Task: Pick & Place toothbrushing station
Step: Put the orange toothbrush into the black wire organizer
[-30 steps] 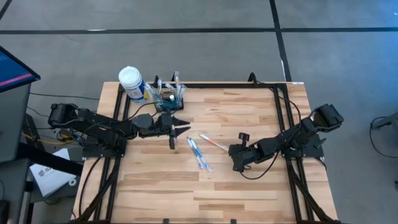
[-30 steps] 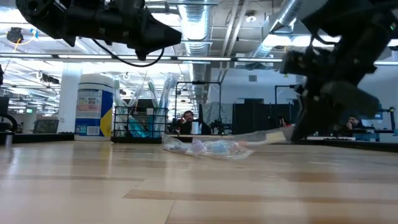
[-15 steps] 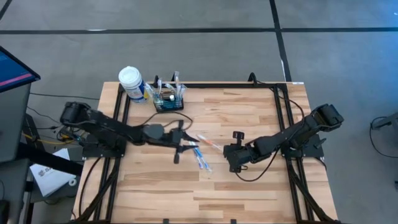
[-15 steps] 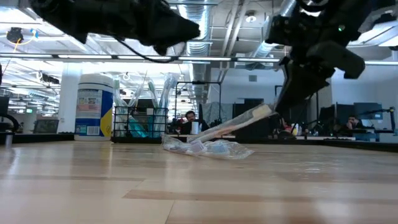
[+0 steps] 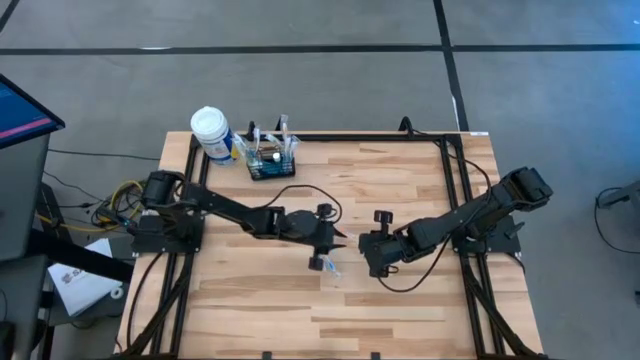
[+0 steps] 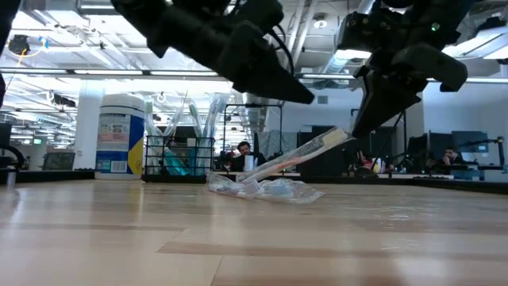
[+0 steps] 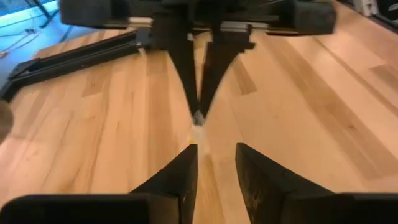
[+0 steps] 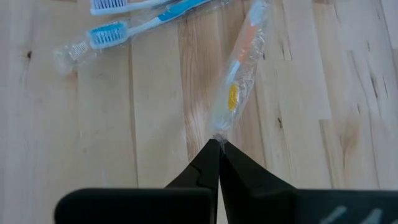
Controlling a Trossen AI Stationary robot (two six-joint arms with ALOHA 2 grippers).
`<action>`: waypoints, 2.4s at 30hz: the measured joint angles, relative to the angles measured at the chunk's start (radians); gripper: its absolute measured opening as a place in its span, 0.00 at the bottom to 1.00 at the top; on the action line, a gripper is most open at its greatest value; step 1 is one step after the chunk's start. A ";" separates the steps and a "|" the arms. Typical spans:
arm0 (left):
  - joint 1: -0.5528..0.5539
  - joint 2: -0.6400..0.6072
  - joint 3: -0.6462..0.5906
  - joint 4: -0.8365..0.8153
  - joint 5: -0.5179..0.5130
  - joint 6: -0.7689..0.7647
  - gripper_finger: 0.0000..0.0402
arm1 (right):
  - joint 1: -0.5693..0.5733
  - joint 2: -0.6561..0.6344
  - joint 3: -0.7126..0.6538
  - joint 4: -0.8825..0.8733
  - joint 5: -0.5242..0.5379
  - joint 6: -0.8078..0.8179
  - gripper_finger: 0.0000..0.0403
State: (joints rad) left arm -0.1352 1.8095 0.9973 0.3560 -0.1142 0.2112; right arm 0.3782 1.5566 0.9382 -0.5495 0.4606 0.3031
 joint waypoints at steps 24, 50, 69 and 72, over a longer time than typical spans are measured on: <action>0.069 0.121 0.075 -0.033 0.050 -0.017 0.47 | -0.002 0.000 0.001 0.017 -0.016 -0.012 0.00; 0.069 0.188 0.120 -0.069 0.051 -0.010 0.03 | -0.002 0.000 0.001 0.027 -0.014 -0.023 0.00; 0.068 0.107 0.119 -0.130 -0.005 -0.010 0.02 | -0.002 0.000 0.002 0.012 0.060 -0.007 0.00; 0.068 0.055 0.118 -0.183 -0.010 -0.010 0.02 | -0.002 -0.001 0.002 0.016 0.072 -0.006 0.00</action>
State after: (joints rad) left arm -0.0677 1.8645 1.1156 0.1732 -0.1241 0.2016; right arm 0.3767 1.5558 0.9405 -0.5334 0.5327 0.2966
